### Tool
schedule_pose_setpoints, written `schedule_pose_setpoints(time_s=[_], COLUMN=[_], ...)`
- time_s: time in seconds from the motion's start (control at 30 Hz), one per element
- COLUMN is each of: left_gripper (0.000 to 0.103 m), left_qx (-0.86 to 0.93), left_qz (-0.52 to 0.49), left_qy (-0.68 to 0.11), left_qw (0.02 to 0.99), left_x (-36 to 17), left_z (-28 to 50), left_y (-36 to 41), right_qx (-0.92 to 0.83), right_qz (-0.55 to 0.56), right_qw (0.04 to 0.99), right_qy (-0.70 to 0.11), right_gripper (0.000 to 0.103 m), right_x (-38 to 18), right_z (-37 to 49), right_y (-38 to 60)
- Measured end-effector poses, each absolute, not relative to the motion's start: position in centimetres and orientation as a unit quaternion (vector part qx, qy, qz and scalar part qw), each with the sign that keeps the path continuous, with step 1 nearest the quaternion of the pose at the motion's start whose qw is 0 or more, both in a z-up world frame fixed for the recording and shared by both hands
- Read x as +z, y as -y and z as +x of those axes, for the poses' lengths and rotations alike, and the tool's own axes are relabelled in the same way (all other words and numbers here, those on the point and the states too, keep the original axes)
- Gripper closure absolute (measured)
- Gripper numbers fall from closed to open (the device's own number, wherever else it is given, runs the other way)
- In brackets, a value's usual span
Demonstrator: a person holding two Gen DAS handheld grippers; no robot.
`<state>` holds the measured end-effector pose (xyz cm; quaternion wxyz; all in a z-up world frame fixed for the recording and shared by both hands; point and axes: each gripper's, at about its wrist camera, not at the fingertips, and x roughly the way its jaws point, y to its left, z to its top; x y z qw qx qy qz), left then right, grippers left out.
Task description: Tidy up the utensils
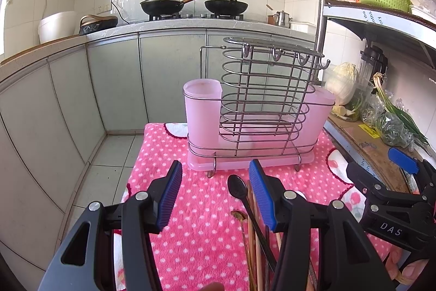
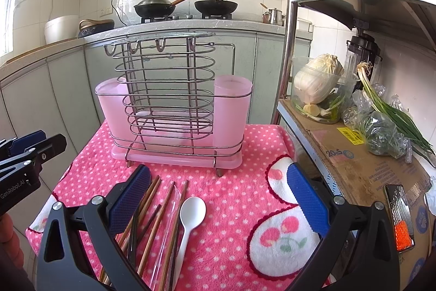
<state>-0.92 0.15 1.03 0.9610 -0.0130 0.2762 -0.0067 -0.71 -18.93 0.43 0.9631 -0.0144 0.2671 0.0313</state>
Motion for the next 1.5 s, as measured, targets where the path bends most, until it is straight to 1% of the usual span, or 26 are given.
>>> schedule_pose_setpoints(time_s=[0.2,0.37,0.4,0.47,0.57,0.63,0.83,0.87,0.9,0.93,0.97,1.0,1.03,1.07,1.1,1.13,1.17,1.23,1.37,1.4,1.47,1.5], left_gripper=[0.052,0.052,0.052,0.052,0.052,0.052,0.054,0.055,0.063,0.068,0.071,0.077,0.080,0.081,0.081,0.081,0.081,0.081,0.081,0.084,0.096,0.099], left_qx=[-0.023,-0.028,-0.027,-0.028,-0.034,-0.038,-0.082,-0.094,-0.104,-0.115,-0.124,-0.129,-0.133,-0.138,-0.140,-0.141,-0.142,-0.146,-0.151,-0.152,-0.150,-0.155], left_qz=[-0.016,-0.018,-0.017,-0.022,-0.033,-0.045,-0.086,-0.091,-0.094,-0.096,-0.098,-0.100,-0.099,-0.098,-0.099,-0.103,-0.111,-0.121,-0.143,-0.147,-0.151,-0.157], left_qy=[-0.317,-0.334,-0.335,-0.338,-0.346,-0.351,-0.407,-0.423,-0.433,-0.448,-0.462,-0.476,-0.488,-0.500,-0.510,-0.520,-0.530,-0.547,-0.577,-0.582,-0.581,-0.582], left_qw=[0.948,0.942,0.942,0.940,0.937,0.935,0.906,0.897,0.890,0.881,0.873,0.864,0.857,0.849,0.843,0.836,0.829,0.815,0.790,0.786,0.785,0.782], left_x=[-0.5,-1.8,-1.9,-2.1,-2.3,-2.3,-3.3,-3.8,-4.3,-4.9,-5.6,-6.3,-6.9,-7.5,-8.1,-8.7,-9.3,-10.4,-12.4,-12.8,-13.2,-13.4], left_z=[0.1,0.6,0.6,0.7,0.9,1.1,2.1,2.5,2.7,3.2,3.6,4.1,4.5,5.0,5.4,6.0,6.7,7.8,9.4,9.7,10.1,10.1], left_y=[-0.8,-1.3,-1.4,-1.7,-2.3,-3.0,-3.4,-3.1,-2.8,-2.5,-2.2,-1.9,-1.5,-1.1,-0.9,-0.7,-0.7,-0.5,-0.2,-0.1,0.2,0.2], right_qx=[0.026,0.024,0.025,0.027,0.035,0.039,0.045,0.050,0.057,0.065,0.072,0.078,0.084,0.091,0.098,0.106,0.116,0.131,0.147,0.149,0.151,0.154], right_qz=[-0.014,-0.007,-0.004,0.002,0.012,0.013,0.022,0.028,0.035,0.041,0.046,0.050,0.054,0.061,0.070,0.081,0.096,0.116,0.143,0.147,0.152,0.155], right_qw=[0.958,0.955,0.954,0.952,0.949,0.948,0.945,0.944,0.941,0.939,0.937,0.934,0.931,0.927,0.922,0.918,0.912,0.901,0.886,0.884,0.878,0.875], right_qy=[-0.284,-0.296,-0.298,-0.305,-0.315,-0.317,-0.323,-0.326,-0.331,-0.336,-0.340,-0.346,-0.352,-0.360,-0.367,-0.373,-0.382,-0.396,-0.415,-0.419,-0.428,-0.431], right_gripper=[0.002,0.003,0.005,0.013,0.020,0.023,0.024,0.024,0.024,0.024,0.027,0.030,0.037,0.042,0.044,0.051,0.054,0.057,0.058,0.058,0.065,0.066], right_x=[-0.1,-0.6,-0.7,-0.9,-1.3,-1.3,-1.5,-1.6,-1.7,-1.9,-2.0,-2.2,-2.5,-2.8,-3.0,-3.4,-3.7,-4.4,-5.4,-5.4,-5.8,-5.9], right_z=[-0.4,-0.4,-0.5,-0.5,-0.6,-0.7,-1.2,-1.2,-1.2,-1.0,-1.0,-0.9,-0.8,-0.6,-0.4,-0.1,0.2,0.6,1.7,2.0,2.6,2.8], right_y=[20.3,21.6,21.9,22.3,22.7,23.0,23.9,24.1,24.3,24.5,24.7,24.7,24.8,24.8,24.9,25.0,25.1,25.3,25.6,25.6,25.6,25.6])
